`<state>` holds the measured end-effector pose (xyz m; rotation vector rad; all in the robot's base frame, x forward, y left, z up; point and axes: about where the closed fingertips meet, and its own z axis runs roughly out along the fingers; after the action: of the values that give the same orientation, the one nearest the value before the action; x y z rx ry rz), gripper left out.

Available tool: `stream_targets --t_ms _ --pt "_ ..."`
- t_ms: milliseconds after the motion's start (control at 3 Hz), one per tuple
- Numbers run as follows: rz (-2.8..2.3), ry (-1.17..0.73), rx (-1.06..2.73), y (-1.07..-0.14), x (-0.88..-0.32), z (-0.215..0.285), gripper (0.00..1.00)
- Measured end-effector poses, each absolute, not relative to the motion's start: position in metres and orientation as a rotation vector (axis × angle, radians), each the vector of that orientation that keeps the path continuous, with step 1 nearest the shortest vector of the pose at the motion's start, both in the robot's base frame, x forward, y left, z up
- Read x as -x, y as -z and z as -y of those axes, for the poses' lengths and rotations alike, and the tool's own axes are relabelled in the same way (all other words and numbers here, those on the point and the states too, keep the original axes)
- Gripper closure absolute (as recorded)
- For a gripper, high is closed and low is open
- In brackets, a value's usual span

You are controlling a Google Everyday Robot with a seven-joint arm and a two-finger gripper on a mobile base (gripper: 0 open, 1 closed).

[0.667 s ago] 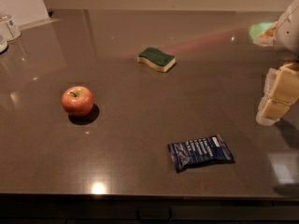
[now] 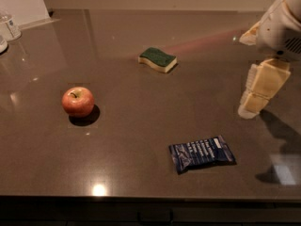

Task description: Move sponge near rxbar blueberry

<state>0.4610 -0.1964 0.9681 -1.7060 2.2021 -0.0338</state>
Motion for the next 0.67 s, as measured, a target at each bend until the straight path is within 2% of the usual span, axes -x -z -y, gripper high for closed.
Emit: stream_targets --t_ms 667 --pt "-2.157 -0.174 1.650 -0.935 -0.530 0.131 0.00"
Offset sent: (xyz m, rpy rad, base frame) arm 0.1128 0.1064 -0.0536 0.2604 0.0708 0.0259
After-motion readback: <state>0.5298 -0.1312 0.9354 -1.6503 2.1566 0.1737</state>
